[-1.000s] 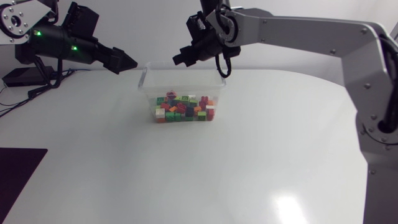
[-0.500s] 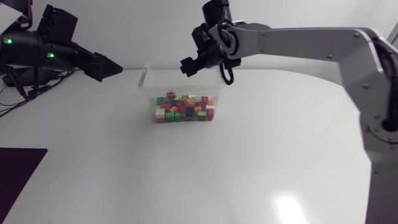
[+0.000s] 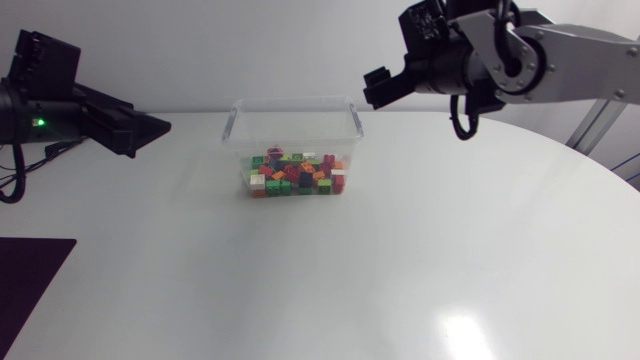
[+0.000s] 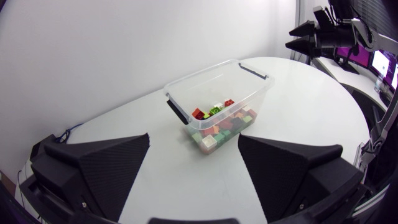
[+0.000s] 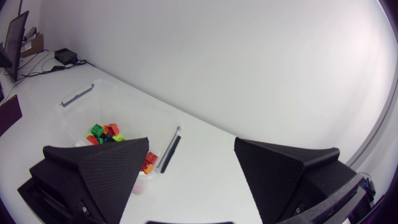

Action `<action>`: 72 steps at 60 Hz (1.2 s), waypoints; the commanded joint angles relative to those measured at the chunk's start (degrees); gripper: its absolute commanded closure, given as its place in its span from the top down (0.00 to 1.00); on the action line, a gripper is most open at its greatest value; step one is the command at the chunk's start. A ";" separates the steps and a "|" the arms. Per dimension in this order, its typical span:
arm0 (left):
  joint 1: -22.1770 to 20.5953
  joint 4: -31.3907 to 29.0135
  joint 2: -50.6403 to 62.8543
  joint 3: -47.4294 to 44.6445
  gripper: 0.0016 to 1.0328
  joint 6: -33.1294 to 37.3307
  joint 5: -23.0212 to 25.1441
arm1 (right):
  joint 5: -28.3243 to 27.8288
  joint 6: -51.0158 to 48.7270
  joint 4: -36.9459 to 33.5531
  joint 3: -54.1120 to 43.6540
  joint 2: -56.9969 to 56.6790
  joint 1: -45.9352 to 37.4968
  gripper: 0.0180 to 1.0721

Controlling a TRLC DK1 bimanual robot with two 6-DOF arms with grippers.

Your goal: Place the duplo bricks in the container

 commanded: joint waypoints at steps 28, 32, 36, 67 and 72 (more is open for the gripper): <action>5.44 6.80 -19.27 -15.30 0.96 0.11 -2.81 | 5.15 -5.51 -1.31 -21.09 -27.45 -6.06 0.96; 5.79 7.77 -22.88 -17.59 0.96 -0.50 -3.51 | 5.58 -5.51 -1.84 -23.20 -30.62 -6.68 0.96; 5.87 7.77 -25.69 -19.17 0.96 -0.59 -3.86 | 6.02 -5.60 -3.07 -24.87 -33.78 -6.94 0.96; 8.78 9.97 -38.70 -28.57 0.96 -3.58 -6.85 | 8.66 -8.50 -10.63 -33.92 -55.14 -12.39 0.96; 8.60 10.50 -40.28 -29.63 0.96 -4.19 -7.82 | 8.66 -8.50 -11.60 -34.98 -57.51 -12.83 0.96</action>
